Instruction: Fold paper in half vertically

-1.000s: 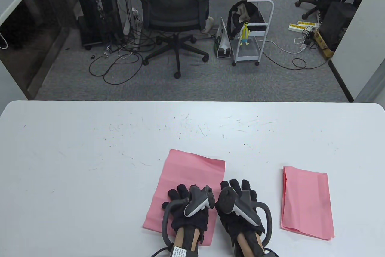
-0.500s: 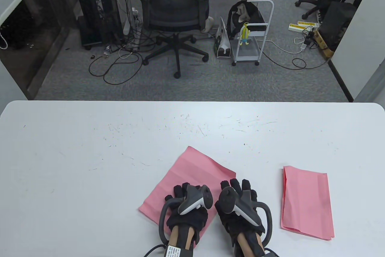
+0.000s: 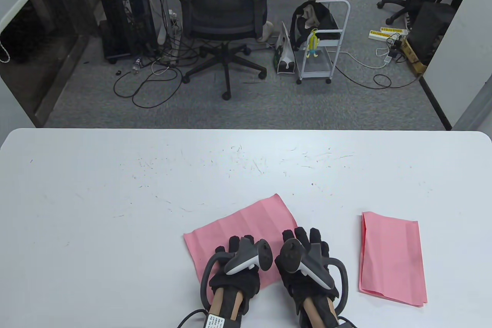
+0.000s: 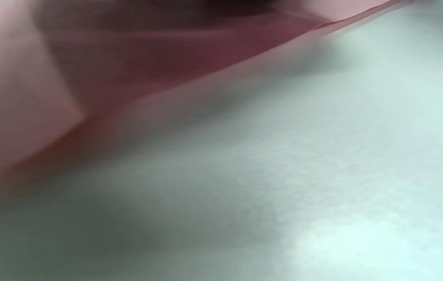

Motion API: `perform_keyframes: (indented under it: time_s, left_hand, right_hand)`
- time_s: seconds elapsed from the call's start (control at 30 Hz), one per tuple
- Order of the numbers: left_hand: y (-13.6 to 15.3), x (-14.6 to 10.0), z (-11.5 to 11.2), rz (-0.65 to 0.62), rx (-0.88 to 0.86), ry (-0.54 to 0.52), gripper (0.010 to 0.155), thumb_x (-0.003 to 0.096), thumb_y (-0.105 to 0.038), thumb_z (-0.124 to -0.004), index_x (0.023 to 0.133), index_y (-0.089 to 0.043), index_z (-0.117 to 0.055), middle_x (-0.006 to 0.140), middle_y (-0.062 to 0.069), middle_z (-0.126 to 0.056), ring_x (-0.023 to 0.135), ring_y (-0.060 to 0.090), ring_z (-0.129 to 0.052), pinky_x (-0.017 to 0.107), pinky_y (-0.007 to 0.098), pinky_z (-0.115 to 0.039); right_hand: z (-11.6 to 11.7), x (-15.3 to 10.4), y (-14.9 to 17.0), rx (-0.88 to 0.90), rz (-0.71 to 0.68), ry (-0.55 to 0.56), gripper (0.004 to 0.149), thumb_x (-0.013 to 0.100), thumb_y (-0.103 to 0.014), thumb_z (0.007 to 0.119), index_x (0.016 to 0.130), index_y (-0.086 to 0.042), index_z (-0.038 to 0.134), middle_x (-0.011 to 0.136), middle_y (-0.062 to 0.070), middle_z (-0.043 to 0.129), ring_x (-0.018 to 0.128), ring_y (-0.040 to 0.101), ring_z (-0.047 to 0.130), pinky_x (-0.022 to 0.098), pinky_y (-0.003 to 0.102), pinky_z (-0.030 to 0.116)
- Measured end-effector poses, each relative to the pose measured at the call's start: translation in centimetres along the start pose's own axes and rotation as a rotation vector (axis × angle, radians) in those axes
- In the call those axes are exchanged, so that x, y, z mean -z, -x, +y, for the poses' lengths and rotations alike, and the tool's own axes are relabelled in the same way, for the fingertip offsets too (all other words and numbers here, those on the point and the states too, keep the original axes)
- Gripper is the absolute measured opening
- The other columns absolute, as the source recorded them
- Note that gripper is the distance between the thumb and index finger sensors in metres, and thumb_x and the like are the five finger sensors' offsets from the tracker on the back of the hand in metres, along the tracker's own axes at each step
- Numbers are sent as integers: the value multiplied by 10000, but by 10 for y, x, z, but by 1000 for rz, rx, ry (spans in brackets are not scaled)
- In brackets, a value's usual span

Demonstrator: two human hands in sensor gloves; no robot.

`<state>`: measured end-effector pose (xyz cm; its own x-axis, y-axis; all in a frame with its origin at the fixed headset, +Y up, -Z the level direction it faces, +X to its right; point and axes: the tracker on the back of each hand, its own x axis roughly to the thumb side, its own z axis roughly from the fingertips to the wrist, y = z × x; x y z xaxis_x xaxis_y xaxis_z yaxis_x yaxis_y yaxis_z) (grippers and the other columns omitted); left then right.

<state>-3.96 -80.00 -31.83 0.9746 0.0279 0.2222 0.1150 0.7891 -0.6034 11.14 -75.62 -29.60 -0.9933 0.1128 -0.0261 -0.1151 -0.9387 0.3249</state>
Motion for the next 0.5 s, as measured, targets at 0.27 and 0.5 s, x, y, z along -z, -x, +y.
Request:
perform_keyframes:
  time_s: [0.27, 0.5]
  left_hand:
    - [4, -6, -5, -79, 64, -90, 738, 593, -189, -592, 1161, -395, -170, 1281, -107, -130, 1203, 374, -126, 838, 707, -233]
    - [6, -11, -10, -121, 110, -167, 729, 582, -168, -611, 1130, -474, -241, 1273, -206, -226, 1235, 280, -210, 871, 669, -270]
  right_hand:
    - [0, 0, 0, 0, 3, -5, 719, 473, -525, 644, 1064, -281, 314, 1150, 82, 283, 1035, 461, 229, 732, 636, 326]
    - [1, 0, 1, 1, 6, -13, 719, 472, -524, 645, 1063, -280, 316, 1149, 82, 286, 1035, 460, 231, 731, 636, 326]
